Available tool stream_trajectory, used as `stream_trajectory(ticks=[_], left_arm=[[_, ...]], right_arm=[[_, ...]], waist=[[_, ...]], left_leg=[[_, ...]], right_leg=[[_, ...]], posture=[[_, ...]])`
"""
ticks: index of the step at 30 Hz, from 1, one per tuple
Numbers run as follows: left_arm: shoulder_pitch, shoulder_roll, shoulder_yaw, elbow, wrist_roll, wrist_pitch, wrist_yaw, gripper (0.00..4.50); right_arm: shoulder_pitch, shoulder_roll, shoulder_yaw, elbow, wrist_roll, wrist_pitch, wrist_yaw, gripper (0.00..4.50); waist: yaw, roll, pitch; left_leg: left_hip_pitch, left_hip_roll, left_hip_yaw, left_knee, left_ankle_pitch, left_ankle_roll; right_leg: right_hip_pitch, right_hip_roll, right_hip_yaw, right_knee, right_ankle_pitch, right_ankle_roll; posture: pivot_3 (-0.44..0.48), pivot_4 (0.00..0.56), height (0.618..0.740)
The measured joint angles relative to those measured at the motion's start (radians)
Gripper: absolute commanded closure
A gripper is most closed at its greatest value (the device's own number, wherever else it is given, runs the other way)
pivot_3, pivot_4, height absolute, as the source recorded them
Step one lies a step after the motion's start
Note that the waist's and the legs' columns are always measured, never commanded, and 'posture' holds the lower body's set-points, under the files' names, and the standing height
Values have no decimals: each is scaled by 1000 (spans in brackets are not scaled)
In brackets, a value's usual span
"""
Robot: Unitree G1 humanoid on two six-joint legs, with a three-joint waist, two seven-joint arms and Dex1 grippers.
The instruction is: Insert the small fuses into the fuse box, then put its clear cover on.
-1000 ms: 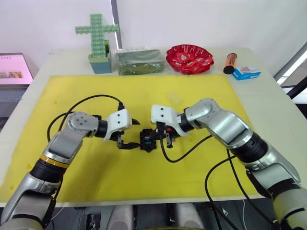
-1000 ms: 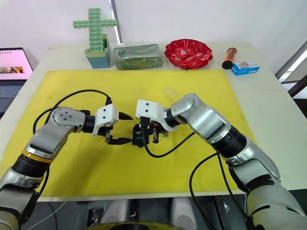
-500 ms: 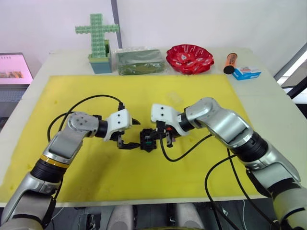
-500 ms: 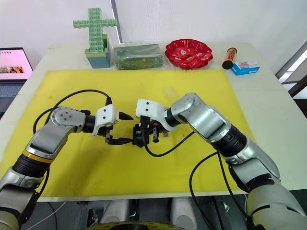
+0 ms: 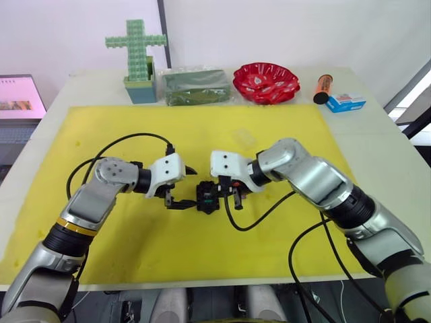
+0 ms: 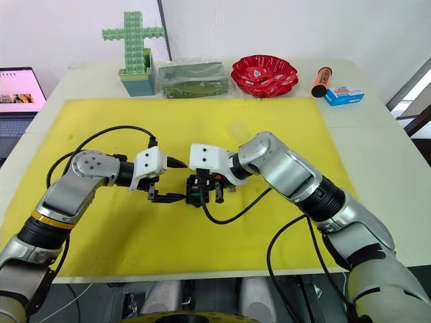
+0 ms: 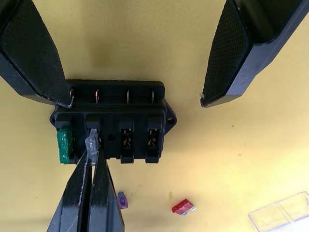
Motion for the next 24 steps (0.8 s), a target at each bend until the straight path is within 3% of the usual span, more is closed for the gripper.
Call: stream_trajectory(ticks=[24], left_arm=[[15,-1,0,0,2,-1,9,35]], right_arm=[[-7,17,44,12,-94,-51,33,4500]], waist=[[-1,0,-1]], left_leg=[[10,0,0,-1,0,0]], right_leg=[[9,0,0,0,0,0]], posture=[[0,150,740]])
